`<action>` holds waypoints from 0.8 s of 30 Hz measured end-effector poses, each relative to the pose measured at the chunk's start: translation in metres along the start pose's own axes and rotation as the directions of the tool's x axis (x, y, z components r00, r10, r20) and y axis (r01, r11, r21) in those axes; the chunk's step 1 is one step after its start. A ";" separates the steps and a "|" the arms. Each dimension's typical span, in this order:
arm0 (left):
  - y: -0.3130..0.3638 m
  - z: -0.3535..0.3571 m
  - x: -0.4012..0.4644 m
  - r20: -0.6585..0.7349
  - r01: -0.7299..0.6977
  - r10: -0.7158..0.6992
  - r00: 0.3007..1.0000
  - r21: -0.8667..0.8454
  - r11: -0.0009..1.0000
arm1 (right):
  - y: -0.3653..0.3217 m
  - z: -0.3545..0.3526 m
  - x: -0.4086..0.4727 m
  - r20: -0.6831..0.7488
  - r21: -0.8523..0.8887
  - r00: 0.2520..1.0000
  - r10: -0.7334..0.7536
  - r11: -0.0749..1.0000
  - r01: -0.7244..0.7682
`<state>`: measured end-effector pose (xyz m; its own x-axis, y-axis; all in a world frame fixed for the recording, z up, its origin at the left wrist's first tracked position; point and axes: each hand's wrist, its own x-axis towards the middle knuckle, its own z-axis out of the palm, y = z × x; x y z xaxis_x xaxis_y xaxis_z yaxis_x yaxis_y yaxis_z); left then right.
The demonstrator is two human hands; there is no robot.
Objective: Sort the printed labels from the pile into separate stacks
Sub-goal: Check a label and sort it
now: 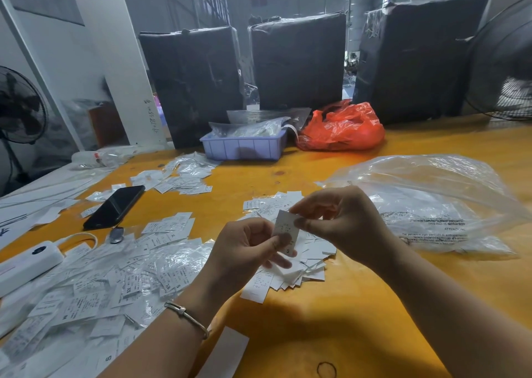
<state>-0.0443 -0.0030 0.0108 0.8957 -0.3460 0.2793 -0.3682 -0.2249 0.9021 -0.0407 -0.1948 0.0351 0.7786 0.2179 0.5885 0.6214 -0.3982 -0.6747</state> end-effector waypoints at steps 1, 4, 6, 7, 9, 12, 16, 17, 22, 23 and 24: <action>0.000 0.000 0.000 0.000 0.006 -0.006 1.000 -0.004 1.000 | 0.000 0.001 -0.001 -0.010 0.010 1.000 0.004 1.000 -0.004; -0.001 0.000 0.001 -0.001 0.021 -0.021 1.000 -0.024 0.999 | 0.000 0.001 -0.002 -0.029 0.015 1.000 0.008 1.000 -0.007; -0.002 0.001 0.001 -0.004 0.025 -0.026 1.000 -0.023 0.999 | 0.000 0.001 -0.002 0.009 0.001 1.000 0.016 1.000 -0.016; -0.002 0.001 0.001 -0.007 0.027 -0.027 1.000 -0.022 0.999 | -0.001 0.002 -0.003 0.035 -0.014 0.999 0.019 1.000 -0.019; -0.003 0.000 0.001 -0.017 0.032 -0.033 0.999 -0.029 0.999 | -0.001 0.003 -0.002 0.065 0.004 0.997 0.047 0.999 -0.047; -0.003 -0.001 0.001 -0.029 0.033 -0.035 0.999 -0.036 0.999 | -0.002 0.000 -0.002 0.064 0.205 0.988 0.143 0.967 -0.154; -0.003 0.000 0.001 -0.011 0.028 -0.029 1.000 -0.096 0.995 | -0.001 0.002 -0.002 0.163 0.134 0.972 0.167 0.973 -0.189; -0.003 0.000 0.001 -0.011 0.026 -0.028 1.000 -0.101 0.995 | -0.001 0.003 -0.002 0.183 0.123 0.967 0.176 0.972 -0.200; -0.004 -0.001 0.000 -0.027 0.018 -0.020 0.999 -0.074 0.997 | -0.002 0.001 -0.001 0.261 0.168 0.945 0.199 0.954 -0.248; -0.005 -0.001 0.000 -0.031 0.018 -0.020 0.999 -0.071 0.997 | -0.002 0.000 -0.002 0.280 0.177 0.940 0.198 0.951 -0.253; -0.005 -0.001 0.000 -0.036 0.013 -0.016 0.999 -0.071 0.997 | -0.001 -0.001 -0.002 0.293 0.181 0.935 0.198 0.949 -0.258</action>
<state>-0.0420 -0.0009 0.0070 0.9100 -0.3090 0.2765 -0.3375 -0.1646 0.9268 -0.0430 -0.1952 0.0353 0.8771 0.3859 0.2860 0.4048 -0.2731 -0.8727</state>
